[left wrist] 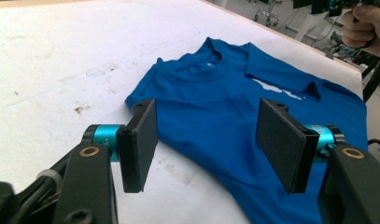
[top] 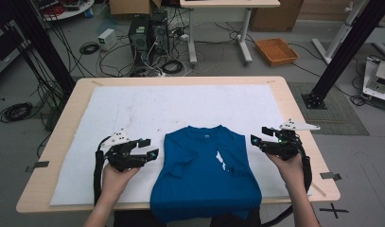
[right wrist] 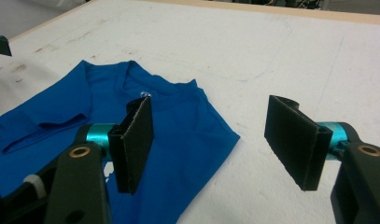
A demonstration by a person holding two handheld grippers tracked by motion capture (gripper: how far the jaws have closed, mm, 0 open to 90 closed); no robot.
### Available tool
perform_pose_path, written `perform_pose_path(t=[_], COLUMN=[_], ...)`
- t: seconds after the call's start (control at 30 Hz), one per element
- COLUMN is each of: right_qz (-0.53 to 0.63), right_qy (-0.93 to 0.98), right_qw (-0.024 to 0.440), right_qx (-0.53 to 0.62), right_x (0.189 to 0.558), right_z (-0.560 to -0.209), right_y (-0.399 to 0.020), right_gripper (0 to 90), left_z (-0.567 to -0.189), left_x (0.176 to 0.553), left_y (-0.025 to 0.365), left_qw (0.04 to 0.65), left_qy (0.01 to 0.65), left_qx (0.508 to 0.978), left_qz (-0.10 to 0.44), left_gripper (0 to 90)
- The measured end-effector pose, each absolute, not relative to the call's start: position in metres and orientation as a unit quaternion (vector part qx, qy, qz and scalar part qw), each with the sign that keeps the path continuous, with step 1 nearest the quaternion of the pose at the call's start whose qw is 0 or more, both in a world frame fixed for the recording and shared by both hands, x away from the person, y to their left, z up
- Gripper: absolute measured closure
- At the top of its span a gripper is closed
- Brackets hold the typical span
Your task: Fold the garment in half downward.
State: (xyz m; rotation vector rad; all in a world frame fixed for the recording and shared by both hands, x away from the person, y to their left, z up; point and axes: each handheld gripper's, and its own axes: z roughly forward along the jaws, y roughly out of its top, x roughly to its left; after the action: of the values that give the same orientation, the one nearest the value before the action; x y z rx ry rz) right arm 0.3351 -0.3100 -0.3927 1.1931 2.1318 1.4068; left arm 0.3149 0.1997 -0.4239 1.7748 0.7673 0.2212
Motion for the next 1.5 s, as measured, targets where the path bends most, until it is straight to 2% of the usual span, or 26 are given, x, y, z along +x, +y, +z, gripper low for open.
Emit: perform_pose_path(t=[0.17, 0.47, 0.6, 0.73, 0.8, 0.87, 0.9, 0.97, 1.07, 1.1, 1.13, 1.17, 1.33, 1.5], right_qz=[0.478, 0.437, 0.411, 0.396, 0.385, 0.373, 0.371, 0.368, 0.369, 0.373, 0.373, 0.386, 0.406, 0.398], right_qy=[0.748, 0.757, 0.765, 0.772, 0.779, 0.789, 0.79, 0.793, 0.793, 0.791, 0.791, 0.784, 0.779, 0.789], right_qw=[0.163, 0.147, 0.131, 0.129, 0.13, 0.131, 0.142, 0.149, 0.151, 0.151, 0.151, 0.15, 0.152, 0.135], right_qx=[0.431, 0.462, 0.478, 0.481, 0.477, 0.471, 0.467, 0.462, 0.461, 0.461, 0.461, 0.461, 0.454, 0.448], right_x=[0.342, 0.354, 0.361, 0.366, 0.369, 0.37, 0.369, 0.368, 0.366, 0.366, 0.366, 0.366, 0.375, 0.403], right_z=[-0.399, -0.422, -0.433, -0.44, -0.444, -0.447, -0.447, -0.447, -0.446, -0.445, -0.445, -0.44, -0.427, -0.425], right_y=[-0.306, -0.297, -0.292, -0.285, -0.279, -0.276, -0.275, -0.274, -0.274, -0.275, -0.275, -0.276, -0.276, -0.257], right_gripper=[36.6, 51.2, 53.6, 55.4, 61.7, 71.4, 80.6, 88.1, 85.4, 77.1, 77.1, 72.7, 67.1, 63.1], left_z=[-0.424, -0.437, -0.444, -0.448, -0.452, -0.453, -0.453, -0.452, -0.451, -0.449, -0.449, -0.447, -0.441, -0.434], left_x=[0.321, 0.35, 0.362, 0.371, 0.376, 0.375, 0.375, 0.374, 0.373, 0.372, 0.372, 0.374, 0.385, 0.409], left_y=[0.195, 0.171, 0.161, 0.158, 0.155, 0.153, 0.153, 0.152, 0.152, 0.154, 0.154, 0.157, 0.155, 0.134], left_qw=[0.557, 0.502, 0.482, 0.466, 0.447, 0.442, 0.436, 0.433, 0.431, 0.433, 0.433, 0.444, 0.457, 0.463], left_qy=[0.346, 0.414, 0.439, 0.461, 0.47, 0.465, 0.462, 0.462, 0.461, 0.464, 0.464, 0.474, 0.459, 0.428], left_qx=[0.749, 0.757, 0.757, 0.752, 0.757, 0.763, 0.767, 0.768, 0.769, 0.766, 0.766, 0.753, 0.756, 0.772], left_qz=[0.09, 0.057, 0.049, 0.064, 0.07, 0.079, 0.086, 0.093, 0.101, 0.106, 0.106, 0.104, 0.096, 0.075], left_gripper=[40.2, 54.5, 54.7, 54.3, 55.5, 69.4, 77.3, 85.4, 86.2, 85.2, 75.2, 65.6, 63.1, 63.0])
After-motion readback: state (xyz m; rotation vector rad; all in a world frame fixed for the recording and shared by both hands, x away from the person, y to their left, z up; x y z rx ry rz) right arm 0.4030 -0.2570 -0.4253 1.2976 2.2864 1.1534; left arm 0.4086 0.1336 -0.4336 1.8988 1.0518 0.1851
